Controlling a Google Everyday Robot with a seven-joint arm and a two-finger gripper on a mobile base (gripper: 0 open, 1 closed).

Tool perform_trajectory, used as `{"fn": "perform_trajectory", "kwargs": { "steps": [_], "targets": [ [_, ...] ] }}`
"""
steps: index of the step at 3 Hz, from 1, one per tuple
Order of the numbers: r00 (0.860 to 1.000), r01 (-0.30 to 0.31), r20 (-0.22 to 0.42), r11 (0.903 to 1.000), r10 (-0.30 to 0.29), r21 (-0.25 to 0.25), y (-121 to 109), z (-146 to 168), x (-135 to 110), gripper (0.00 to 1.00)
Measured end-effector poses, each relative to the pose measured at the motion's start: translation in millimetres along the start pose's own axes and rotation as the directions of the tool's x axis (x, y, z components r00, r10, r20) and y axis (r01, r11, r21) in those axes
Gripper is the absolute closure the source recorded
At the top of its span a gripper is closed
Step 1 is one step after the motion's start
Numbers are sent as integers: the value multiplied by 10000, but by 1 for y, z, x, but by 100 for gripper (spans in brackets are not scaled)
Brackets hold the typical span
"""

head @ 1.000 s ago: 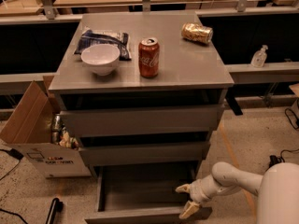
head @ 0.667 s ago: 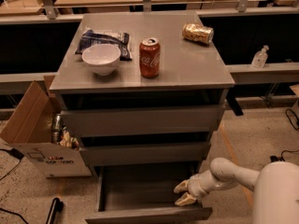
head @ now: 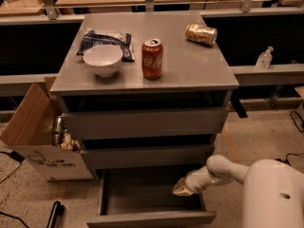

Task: Open bottom drawer

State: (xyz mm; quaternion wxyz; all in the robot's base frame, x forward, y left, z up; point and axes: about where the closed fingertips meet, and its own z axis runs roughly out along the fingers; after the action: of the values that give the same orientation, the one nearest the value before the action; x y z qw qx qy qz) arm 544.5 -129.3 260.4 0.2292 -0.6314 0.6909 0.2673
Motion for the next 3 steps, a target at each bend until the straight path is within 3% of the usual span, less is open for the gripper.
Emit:
{"fn": "perform_trajectory", "kwargs": {
  "steps": [1,3],
  "targets": [
    [9995,52,-313,9999,-49,95,-5,14,2,100],
    [9932,506,-1039,9986,-519,-151,-4,81,26,100]
  ]
}}
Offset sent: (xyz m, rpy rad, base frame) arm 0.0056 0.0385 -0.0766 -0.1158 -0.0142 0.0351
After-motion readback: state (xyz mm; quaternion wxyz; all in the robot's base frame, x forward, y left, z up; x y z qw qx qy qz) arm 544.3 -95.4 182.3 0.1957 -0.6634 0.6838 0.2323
